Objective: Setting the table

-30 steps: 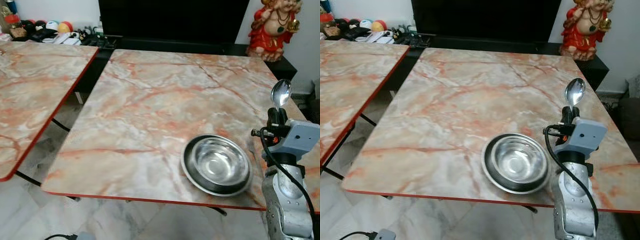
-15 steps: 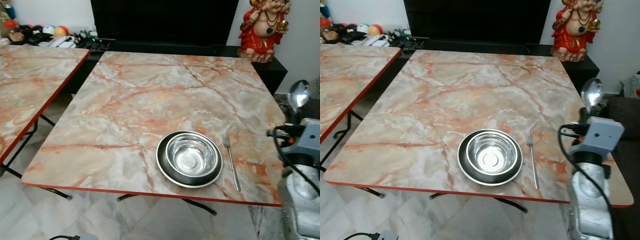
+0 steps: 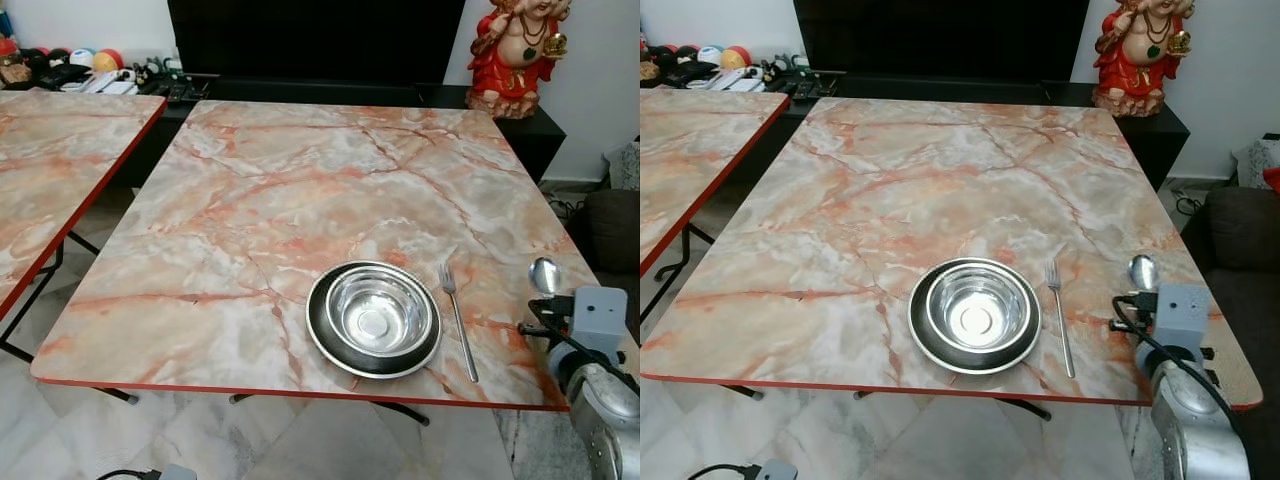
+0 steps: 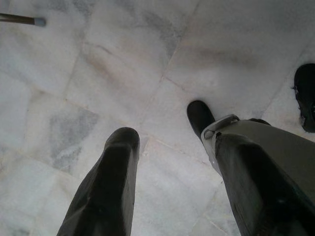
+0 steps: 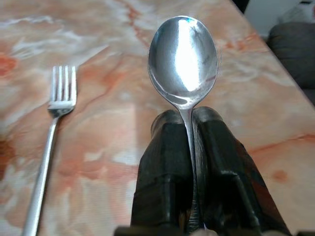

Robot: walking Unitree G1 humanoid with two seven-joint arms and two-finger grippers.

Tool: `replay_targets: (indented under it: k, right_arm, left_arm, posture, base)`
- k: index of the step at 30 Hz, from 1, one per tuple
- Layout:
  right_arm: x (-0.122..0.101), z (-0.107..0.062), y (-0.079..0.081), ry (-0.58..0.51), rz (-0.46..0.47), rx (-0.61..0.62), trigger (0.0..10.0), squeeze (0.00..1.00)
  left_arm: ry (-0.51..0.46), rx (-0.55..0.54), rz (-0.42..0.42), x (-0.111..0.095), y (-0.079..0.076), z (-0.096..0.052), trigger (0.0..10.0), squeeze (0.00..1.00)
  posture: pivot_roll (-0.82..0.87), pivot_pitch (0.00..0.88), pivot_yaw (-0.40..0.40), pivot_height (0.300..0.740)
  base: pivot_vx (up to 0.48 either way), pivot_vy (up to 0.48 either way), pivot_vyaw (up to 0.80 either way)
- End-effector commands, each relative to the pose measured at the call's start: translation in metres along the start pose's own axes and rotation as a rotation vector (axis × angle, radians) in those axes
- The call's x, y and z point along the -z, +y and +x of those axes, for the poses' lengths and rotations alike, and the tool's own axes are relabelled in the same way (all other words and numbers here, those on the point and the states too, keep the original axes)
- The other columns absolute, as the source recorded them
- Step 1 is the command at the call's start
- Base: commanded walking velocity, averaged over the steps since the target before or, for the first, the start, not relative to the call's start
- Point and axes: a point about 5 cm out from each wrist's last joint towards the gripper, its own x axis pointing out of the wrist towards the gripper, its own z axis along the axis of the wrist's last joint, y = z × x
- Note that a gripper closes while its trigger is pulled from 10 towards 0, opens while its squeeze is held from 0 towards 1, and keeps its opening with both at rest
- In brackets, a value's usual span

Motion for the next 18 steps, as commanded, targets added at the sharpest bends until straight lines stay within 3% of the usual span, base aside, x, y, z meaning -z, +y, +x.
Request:
replay_targets:
  k: [1, 6, 18]
  right_arm:
    - [0.006, 0.001, 0.0, 0.055, 0.004, -0.03, 10.0, 0.0]
    - [0.014, 0.002, 0.012, 0.095, 0.047, -0.13, 10.0, 0.0]
    - [0.01, 0.004, 0.009, 0.117, 0.047, -0.175, 10.0, 0.0]
  left_arm:
    - [0.033, 0.011, 0.002, 0.009, -0.002, -0.001, 10.0, 0.0]
    - [0.034, 0.014, -0.002, 0.01, -0.004, -0.002, 10.0, 0.0]
    - [0.032, 0.018, 0.005, 0.008, -0.004, -0.001, 10.0, 0.0]
  posture:
    - [-0.1, 0.146, -0.008, 0.74]
    - [-0.1, 0.146, -0.01, 0.74]
    - [-0.11, 0.136, -0.009, 0.74]
  base:
    - [0.0, 0.0, 0.0]
    - [0.0, 0.0, 0.0]
    - [0.0, 0.0, 0.0]
